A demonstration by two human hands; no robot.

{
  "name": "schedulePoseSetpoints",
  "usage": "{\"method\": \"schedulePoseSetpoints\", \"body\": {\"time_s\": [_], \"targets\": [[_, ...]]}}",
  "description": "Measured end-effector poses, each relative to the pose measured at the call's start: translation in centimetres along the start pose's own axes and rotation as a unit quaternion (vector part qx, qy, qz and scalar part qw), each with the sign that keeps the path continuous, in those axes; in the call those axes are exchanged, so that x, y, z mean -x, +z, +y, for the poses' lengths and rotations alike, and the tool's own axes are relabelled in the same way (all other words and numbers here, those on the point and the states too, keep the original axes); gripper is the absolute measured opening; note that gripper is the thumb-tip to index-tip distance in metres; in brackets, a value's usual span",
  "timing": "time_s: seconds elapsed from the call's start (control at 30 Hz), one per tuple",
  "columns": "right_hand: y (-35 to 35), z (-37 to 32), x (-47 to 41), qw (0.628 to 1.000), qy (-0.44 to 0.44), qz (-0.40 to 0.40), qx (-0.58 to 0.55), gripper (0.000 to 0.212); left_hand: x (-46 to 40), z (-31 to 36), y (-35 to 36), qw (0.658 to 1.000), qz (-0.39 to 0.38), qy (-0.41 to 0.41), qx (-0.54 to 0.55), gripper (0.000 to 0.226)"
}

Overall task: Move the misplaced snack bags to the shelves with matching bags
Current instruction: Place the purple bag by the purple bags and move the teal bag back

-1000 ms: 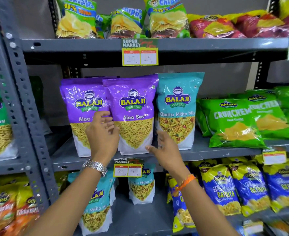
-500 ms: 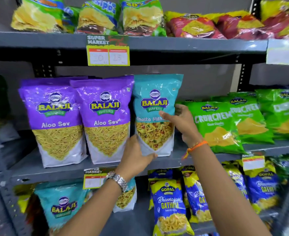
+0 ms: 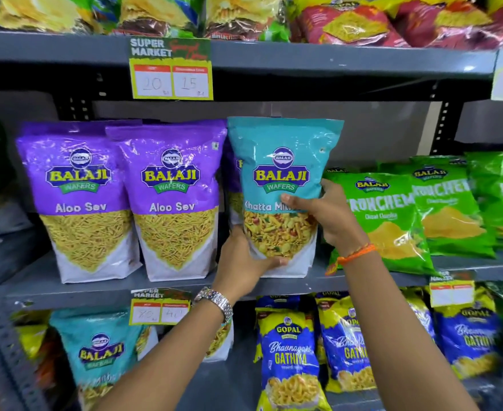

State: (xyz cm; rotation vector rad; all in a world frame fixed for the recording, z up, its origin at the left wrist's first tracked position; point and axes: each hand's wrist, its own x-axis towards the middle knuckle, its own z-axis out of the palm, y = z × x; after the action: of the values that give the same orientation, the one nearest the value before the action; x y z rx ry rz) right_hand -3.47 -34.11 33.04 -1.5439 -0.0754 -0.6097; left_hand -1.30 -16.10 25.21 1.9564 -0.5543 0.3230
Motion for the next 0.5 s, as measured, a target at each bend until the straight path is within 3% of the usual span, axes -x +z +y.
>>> {"method": "schedulePoseSetpoints", "body": {"time_s": [0.17,0.33,0.5], "targets": [[-1.7,-1.8,3.0,0.999,-0.031,0.030,0.018,0.042,1.6,1.8,0.5,0.999,-0.017,0.008,0.030,0.100],[-2.8,-4.0,8.2,0.997,-0.067,0.022,0.032,0.062,5.8,3.4,-1.3,0.998,-0.029,0.028,0.048,0.096],[-3.1,-1.5,14.5,0.999,-0.019,-0.025,0.010,0.078,13.1,1.3,-3.6,0.998,-0.052,-0.018,0.032,0.083]]}}
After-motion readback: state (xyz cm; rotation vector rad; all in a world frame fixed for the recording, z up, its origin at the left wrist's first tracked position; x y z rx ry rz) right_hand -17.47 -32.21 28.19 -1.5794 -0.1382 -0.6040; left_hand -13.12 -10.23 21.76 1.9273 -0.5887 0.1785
